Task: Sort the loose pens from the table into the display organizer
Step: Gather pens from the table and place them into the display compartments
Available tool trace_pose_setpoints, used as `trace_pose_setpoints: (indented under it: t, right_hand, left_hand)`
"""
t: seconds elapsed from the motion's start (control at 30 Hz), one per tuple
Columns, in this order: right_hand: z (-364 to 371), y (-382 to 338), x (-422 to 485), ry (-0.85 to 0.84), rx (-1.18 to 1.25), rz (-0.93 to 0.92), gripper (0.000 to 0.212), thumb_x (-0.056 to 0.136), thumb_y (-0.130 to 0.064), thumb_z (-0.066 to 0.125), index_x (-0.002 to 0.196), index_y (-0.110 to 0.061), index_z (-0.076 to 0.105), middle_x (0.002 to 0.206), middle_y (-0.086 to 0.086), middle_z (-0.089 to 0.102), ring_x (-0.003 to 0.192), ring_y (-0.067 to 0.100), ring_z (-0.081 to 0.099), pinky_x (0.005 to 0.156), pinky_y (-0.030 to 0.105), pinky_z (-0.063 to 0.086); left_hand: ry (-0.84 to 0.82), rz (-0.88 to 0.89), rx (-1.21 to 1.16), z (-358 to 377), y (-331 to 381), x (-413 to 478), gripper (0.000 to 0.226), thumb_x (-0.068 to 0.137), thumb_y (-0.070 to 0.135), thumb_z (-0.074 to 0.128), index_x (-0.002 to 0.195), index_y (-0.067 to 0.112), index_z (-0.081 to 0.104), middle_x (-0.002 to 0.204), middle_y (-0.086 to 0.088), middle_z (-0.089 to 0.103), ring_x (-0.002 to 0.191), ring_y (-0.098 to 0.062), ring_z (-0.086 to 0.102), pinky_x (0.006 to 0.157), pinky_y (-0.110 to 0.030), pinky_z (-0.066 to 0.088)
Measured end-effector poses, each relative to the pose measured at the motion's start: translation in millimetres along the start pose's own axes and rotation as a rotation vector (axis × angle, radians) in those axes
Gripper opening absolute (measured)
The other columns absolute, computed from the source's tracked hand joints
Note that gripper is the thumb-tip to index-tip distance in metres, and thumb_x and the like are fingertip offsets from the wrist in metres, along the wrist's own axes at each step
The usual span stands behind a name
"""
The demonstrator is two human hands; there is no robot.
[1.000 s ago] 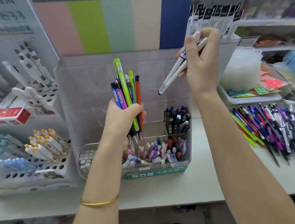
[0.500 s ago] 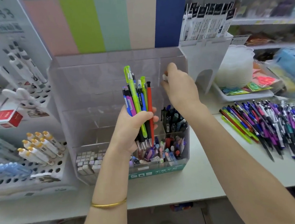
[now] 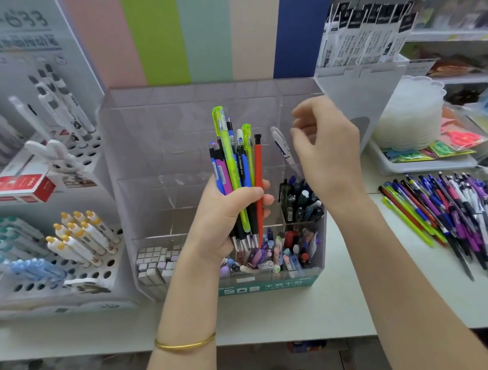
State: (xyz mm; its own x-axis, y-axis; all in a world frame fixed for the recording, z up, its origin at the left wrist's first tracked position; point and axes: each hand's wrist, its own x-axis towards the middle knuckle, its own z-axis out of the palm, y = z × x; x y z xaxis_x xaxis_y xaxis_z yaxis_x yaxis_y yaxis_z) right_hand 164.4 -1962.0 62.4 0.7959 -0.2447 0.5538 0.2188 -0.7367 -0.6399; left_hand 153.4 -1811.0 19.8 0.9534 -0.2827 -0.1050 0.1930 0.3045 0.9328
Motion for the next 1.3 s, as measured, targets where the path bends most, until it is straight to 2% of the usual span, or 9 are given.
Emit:
trace_pose_setpoints:
  t: [0.1,0.2,0.47,0.73,0.83,0.93,1.03,1.13,1.3]
  right_hand:
    - [2,-13,-5,-0.287,0.362,0.210,0.009,0.093,-0.019,0.060,0.100,-0.015,0.058,0.086,-0.001,0.064,0.067,0.007,0.061,0.052,0.017,0.049]
    - [9,-16,-8,-0.475,0.440,0.282,0.015,0.091,-0.026,0.064,0.100,-0.015,0.059,0.080,0.001,0.065,0.050,0.000,0.055,0.047,0.020,0.047]
    - [14,-12,-10,-0.519,0.622,0.330,0.005,0.093,-0.017,0.060,0.088,-0.016,0.063,0.065,-0.001,0.061,0.052,0.011,0.051,0.046,0.021,0.044]
    - [20,-21,-12,-0.561,0.631,0.338,0.010,0.094,-0.014,0.058,0.102,-0.008,0.060,0.061,-0.005,0.060,0.048,0.010,0.050,0.043,0.020,0.042]
    - [23,-26,-14,-0.571,0.652,0.336,0.017,0.093,-0.014,0.061,0.108,-0.007,0.058,0.069,0.002,0.063,0.048,0.010,0.052,0.042,0.021,0.045]
    - [25,-30,-12,-0.627,0.632,0.294,0.027,0.092,-0.014,0.061,0.119,-0.008,0.057,0.076,0.005,0.063,0.047,0.009,0.052,0.045,0.023,0.046]
    - [27,-31,-10,-0.705,0.621,0.259,0.033,0.093,-0.014,0.060,0.125,-0.019,0.054,0.089,0.012,0.061,0.054,0.013,0.054,0.047,0.023,0.048]
    - [28,-32,-9,-0.745,0.668,0.262,0.033,0.092,-0.011,0.060,0.120,-0.027,0.055,0.099,0.016,0.057,0.055,0.019,0.056,0.047,0.023,0.049]
    - [26,-33,-4,-0.830,0.744,0.295,0.026,0.090,-0.006,0.061,0.110,-0.023,0.053,0.098,0.016,0.057,0.053,0.020,0.060,0.046,0.023,0.050]
  left_hand:
    - [-0.010,0.026,0.017,-1,1,-2,0.032,0.086,-0.007,0.061,0.114,0.009,0.054,0.083,-0.003,0.070,0.069,-0.016,0.069,0.060,-0.028,0.056]
    - [-0.043,0.054,0.051,-2,3,-5,0.036,0.081,-0.004,0.065,0.113,0.009,0.056,0.086,-0.004,0.071,0.072,-0.018,0.069,0.062,-0.030,0.056]
    - [-0.038,0.071,0.034,-8,5,-13,0.031,0.090,-0.010,0.052,0.112,0.010,0.056,0.082,-0.003,0.073,0.072,-0.019,0.071,0.060,-0.030,0.058]
    - [0.013,0.047,0.033,-16,3,-19,0.041,0.087,-0.004,0.061,0.122,0.013,0.051,0.098,-0.006,0.064,0.077,-0.012,0.069,0.062,-0.030,0.056]
    - [0.000,0.035,0.009,-23,2,-22,0.052,0.074,0.009,0.068,0.123,0.013,0.051,0.095,-0.005,0.066,0.075,-0.012,0.068,0.060,-0.029,0.056]
    - [-0.089,0.055,-0.002,-31,3,-24,0.046,0.073,0.010,0.066,0.118,0.011,0.055,0.090,-0.002,0.070,0.076,-0.017,0.069,0.061,-0.029,0.056]
    - [-0.114,0.056,0.005,-38,3,-26,0.044,0.073,0.011,0.069,0.114,0.012,0.056,0.087,0.001,0.070,0.072,-0.015,0.067,0.061,-0.027,0.055]
    - [-0.131,0.029,-0.037,-43,1,-26,0.045,0.069,0.015,0.074,0.110,0.009,0.057,0.086,-0.002,0.066,0.068,-0.013,0.065,0.058,-0.028,0.054]
    - [-0.233,-0.011,-0.234,-45,-4,-26,0.038,0.068,0.013,0.069,0.102,0.003,0.057,0.081,-0.003,0.062,0.061,-0.011,0.060,0.050,-0.024,0.051]
